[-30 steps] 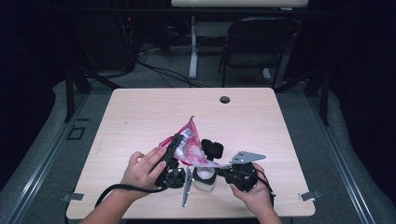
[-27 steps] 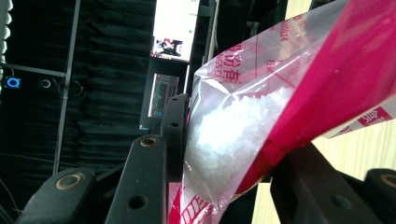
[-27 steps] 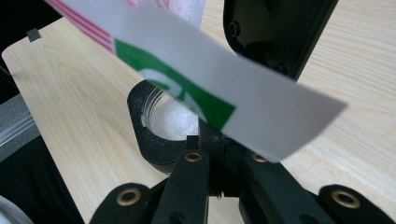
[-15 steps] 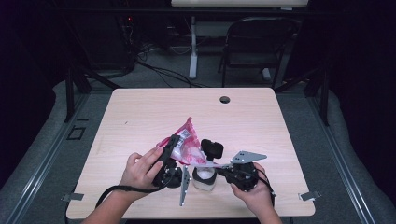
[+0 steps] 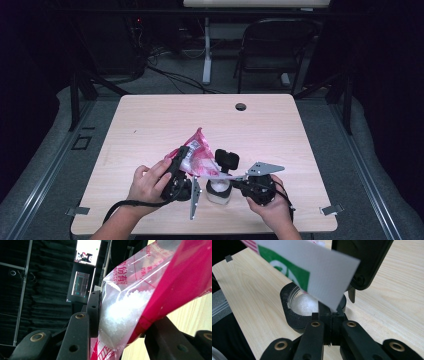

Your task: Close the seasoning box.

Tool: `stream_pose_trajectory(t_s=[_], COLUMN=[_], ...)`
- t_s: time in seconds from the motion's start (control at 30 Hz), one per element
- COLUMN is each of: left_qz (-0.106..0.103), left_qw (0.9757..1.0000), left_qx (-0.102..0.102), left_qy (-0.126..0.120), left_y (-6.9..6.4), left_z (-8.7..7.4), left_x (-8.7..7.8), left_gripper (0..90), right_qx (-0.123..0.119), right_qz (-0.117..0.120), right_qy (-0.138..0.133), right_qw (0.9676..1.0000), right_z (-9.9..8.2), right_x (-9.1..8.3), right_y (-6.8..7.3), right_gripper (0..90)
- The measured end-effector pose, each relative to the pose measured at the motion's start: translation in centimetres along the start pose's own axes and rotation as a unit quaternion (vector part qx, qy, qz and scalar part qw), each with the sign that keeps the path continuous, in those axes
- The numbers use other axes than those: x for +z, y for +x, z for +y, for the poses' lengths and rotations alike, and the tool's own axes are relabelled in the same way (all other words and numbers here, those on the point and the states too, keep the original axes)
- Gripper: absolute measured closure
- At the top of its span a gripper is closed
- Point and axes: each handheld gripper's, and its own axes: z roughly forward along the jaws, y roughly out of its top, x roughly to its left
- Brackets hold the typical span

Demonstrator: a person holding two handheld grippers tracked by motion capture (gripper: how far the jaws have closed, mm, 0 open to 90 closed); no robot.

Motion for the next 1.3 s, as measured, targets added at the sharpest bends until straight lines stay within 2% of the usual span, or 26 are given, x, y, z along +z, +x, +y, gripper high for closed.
stream_pose_trajectory(t_s=[0.27, 1.3], left_qz=[-0.004, -0.005], left_qw=[1.0000, 0.9999], left_qx=[-0.007, -0.012], left_qy=[0.005, 0.006], left_y=[-0.19, -0.25], left_z=[-0.26, -0.53], left_x=[0.08, 0.10], left_gripper=[67.0, 67.1], right_qx=[0.000, -0.001], right_qz=[0.000, 0.001], right_qy=[-0.001, -0.002], right_qw=[1.0000, 1.0000], right_z=[0.06, 0.07], right_x=[-0.09, -0.11], right_y=[0.04, 0.09], right_gripper=[90.0, 90.0])
